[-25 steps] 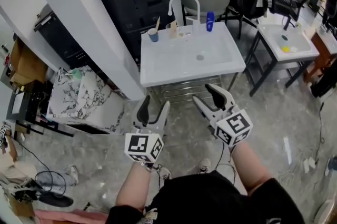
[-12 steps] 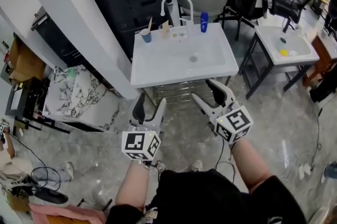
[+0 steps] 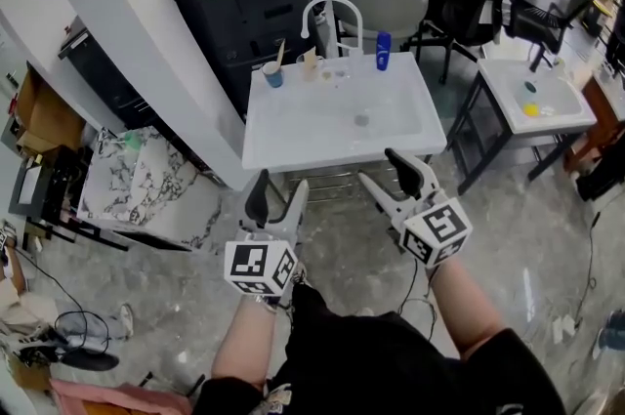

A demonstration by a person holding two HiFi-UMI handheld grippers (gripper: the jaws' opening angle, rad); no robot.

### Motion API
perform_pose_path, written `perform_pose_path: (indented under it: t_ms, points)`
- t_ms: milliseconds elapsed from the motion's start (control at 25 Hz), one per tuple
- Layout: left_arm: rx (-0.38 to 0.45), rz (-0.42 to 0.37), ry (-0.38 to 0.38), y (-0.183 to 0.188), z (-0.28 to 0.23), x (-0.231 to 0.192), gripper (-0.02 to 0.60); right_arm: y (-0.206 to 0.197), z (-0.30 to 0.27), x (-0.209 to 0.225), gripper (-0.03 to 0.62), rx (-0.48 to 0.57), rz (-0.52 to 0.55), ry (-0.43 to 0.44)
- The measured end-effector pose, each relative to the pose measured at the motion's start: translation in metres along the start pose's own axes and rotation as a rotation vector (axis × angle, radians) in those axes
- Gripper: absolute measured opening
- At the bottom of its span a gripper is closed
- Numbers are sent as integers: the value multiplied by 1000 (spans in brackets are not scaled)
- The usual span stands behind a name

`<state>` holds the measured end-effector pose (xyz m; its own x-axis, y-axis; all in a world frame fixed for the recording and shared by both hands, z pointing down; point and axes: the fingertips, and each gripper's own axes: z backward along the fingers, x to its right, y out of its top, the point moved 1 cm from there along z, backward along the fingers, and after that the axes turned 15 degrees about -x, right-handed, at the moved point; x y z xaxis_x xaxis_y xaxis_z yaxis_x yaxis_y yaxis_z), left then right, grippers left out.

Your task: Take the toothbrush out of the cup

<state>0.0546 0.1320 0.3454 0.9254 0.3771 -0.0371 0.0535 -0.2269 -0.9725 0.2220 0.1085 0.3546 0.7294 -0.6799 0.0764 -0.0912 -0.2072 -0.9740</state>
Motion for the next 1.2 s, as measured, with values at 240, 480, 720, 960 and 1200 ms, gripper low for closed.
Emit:
perform_pose_path:
  t_ms: [240, 480, 720, 960, 1200]
  points:
    - [5, 7, -18, -5, -37, -39, 272, -1, -45, 18, 261, 1, -7, -30]
    - [0, 1, -44, 3, -86, -101, 272, 8, -116, 35, 262, -1, -27, -67]
    - [-9, 7, -73, 21, -129, -173, 273, 29, -198, 47, 262, -17, -43, -98]
    - [-27, 13, -115, 36, -166, -241, 275, 52, -271, 55, 264, -33, -68, -143]
    - [-24, 11, -170, 47, -202, -291, 275, 66, -328, 66, 267, -44, -73, -190]
